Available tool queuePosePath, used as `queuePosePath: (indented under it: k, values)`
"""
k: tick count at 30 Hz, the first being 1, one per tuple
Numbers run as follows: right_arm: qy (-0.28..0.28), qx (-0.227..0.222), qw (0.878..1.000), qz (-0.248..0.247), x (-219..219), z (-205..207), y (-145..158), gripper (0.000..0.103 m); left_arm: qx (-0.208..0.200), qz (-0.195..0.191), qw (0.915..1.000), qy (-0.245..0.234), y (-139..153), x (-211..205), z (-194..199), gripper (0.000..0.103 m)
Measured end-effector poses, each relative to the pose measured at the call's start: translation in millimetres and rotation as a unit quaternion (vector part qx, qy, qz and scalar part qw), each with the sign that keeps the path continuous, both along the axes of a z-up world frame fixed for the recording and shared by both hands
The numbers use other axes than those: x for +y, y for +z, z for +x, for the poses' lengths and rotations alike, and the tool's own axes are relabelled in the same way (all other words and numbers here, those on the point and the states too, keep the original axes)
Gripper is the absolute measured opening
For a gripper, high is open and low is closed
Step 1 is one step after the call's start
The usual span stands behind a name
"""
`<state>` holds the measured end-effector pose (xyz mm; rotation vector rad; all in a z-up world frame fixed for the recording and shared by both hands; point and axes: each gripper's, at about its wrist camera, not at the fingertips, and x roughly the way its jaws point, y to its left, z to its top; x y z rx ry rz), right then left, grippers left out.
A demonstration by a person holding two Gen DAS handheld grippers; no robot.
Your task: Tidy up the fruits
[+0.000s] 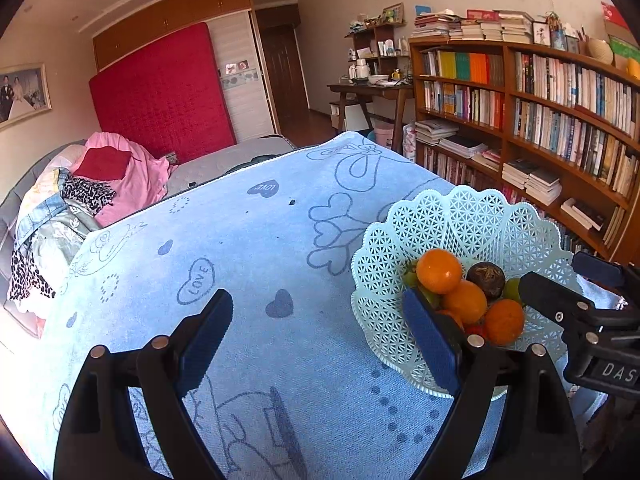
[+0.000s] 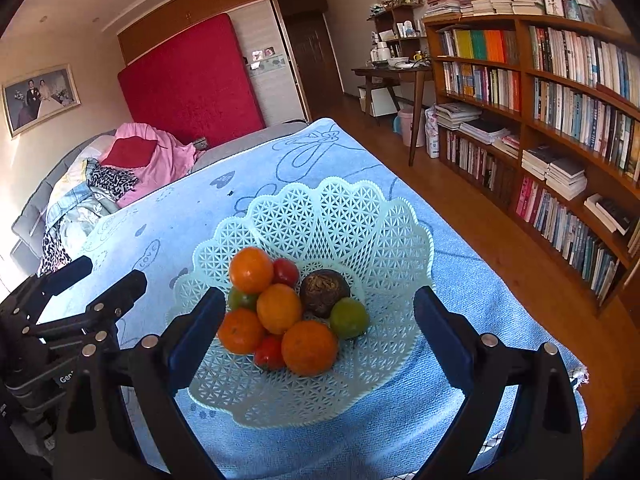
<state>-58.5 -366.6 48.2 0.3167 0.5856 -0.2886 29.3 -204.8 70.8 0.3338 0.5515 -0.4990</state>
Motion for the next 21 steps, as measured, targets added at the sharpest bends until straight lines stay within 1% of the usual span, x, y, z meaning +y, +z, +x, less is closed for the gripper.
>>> queuePosePath:
  k: [3, 9, 15, 21]
  values:
    - [0.003, -0.005, 1.000, -0.014, 7.5, -6.2, 2.8, 0.096, -0.006, 0.007, 0.9999, 0.005, -3.4, 1.2, -7.1, 0.086]
    - [-0.002, -0.018, 0.999, -0.035, 16.7, -26.0, 10.1, 0.097, -0.007, 0.007, 0.9999, 0.011, -6.4, 7.5, -17.0, 0.086]
    - [0.011, -0.002, 0.998, -0.054, 34.3, -38.4, 0.9, 0.099, -0.007, 0.008, 0.9998, 0.015, -9.3, 15.2, -26.0, 0.086]
    - [0.027, 0.007, 0.998, -0.063, 46.0, -37.4, -3.7, 0.099, -0.009, 0.008, 0.9996, 0.025, -11.6, 25.2, -31.0, 0.086]
